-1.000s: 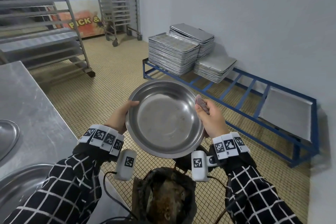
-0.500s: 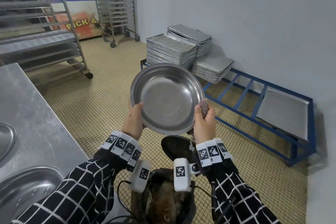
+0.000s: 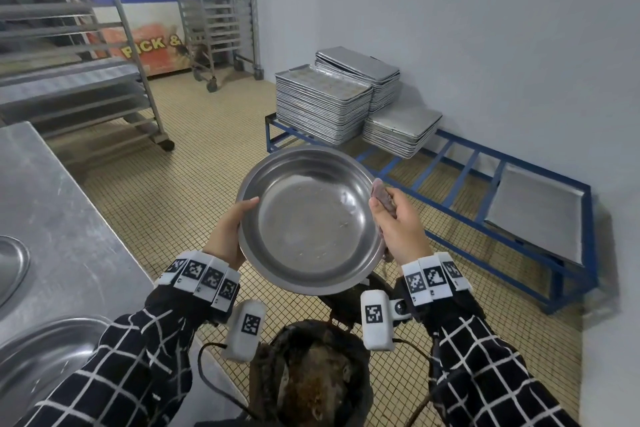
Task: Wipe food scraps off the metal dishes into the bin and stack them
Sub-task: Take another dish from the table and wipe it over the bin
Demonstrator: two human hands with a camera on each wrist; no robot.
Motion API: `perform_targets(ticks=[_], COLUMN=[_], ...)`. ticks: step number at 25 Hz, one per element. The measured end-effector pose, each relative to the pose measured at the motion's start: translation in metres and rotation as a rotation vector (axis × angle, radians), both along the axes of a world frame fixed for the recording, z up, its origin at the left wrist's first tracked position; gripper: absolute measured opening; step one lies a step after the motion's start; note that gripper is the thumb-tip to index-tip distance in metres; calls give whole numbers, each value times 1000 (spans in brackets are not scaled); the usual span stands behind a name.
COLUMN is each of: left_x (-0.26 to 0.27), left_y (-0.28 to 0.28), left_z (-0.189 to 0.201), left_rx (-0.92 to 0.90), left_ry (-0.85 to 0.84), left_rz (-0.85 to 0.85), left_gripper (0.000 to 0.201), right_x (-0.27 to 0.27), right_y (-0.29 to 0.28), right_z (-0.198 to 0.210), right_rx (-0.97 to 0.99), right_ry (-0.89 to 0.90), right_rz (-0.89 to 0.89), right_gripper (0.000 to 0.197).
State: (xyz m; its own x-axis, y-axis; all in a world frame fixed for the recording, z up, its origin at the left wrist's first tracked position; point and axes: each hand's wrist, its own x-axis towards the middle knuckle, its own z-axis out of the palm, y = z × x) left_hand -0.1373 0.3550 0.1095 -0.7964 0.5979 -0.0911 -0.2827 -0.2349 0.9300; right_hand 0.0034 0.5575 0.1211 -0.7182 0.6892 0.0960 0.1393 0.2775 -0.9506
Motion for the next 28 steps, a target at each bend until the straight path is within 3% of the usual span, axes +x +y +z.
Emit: perform_targets(ticks=[7,10,13,15,19,21,23,25,28], left_x=[2,7,11,11,-7,-16,-19,-18,-11], left_y=[10,17,21,17,7,0,-6,-7,-2], left_z=[-8,-6,-7,-4,1,2,3,1,4], left_rx=[-160,-192,-298,-247,0,-4,-93,-214,-253], left_ry=[119,85,168,208,135,152,167,126,156], left_rz=[197,162,18,-53,-17,-72,-122,-44,90], left_gripper=[38,49,48,59,84,76,49,29,28], right_x=[-6,-13,-12,-8,-1,2,2,1,1], right_y=[-23,-31,-29,-24,-5,3,5,3,-3], right_z=[-5,-8,-10,-8,-4,-1,3,6,8], right_rx=[-101,-126,-126,-112,-90,-80,-60,-40,-24], right_ry=[104,132,142,124,59,24,6,7,32], right_rz=[-102,-161,-210,-217,-128,-28,33,30,-26], right_gripper=[17,16,18,20,22,17,13,13,14])
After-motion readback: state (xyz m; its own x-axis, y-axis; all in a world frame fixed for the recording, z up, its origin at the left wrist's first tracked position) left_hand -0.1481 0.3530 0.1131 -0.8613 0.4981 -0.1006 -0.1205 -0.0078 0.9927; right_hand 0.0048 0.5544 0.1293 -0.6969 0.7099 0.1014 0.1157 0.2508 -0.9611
